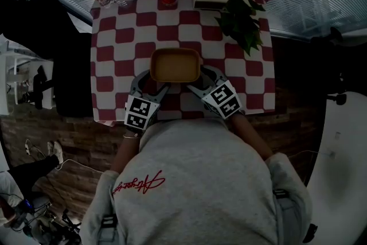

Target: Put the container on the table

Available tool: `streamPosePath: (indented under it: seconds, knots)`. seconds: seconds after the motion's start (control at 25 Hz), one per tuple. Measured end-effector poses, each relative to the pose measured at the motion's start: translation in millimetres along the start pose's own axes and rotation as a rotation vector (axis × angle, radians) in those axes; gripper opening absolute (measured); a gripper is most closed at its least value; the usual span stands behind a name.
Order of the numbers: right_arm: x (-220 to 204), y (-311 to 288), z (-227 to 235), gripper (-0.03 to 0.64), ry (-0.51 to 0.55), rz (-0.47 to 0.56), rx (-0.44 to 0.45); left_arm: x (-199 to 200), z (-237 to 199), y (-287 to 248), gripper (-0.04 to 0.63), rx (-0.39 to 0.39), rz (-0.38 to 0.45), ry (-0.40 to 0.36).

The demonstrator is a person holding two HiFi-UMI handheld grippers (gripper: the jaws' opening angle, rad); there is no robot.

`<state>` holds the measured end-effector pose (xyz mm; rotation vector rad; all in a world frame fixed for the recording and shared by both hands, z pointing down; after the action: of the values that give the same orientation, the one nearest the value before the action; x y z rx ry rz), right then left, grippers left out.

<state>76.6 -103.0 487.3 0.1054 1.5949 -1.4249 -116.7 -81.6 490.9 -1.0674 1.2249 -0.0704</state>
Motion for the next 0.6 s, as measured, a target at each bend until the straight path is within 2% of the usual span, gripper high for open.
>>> streamPosePath:
  seconds: [0.6]
  knots:
    - [-2.2,-8.8,3.5,0.299,-0.007,-0.042,0.012,-2.5,-3.3,-5.0,0.307,-0.010,-0.021,0.018]
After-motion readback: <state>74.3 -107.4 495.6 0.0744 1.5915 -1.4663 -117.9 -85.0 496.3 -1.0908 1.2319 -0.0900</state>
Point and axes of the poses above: the fingertips, and each gripper's own axes: y backward along the fingers, z to its right, x out of its top, the point moved 8 cm from there along y, backward along the fingers, and after that the axes turned 10 degrees about -z, right-handed, at the moved point
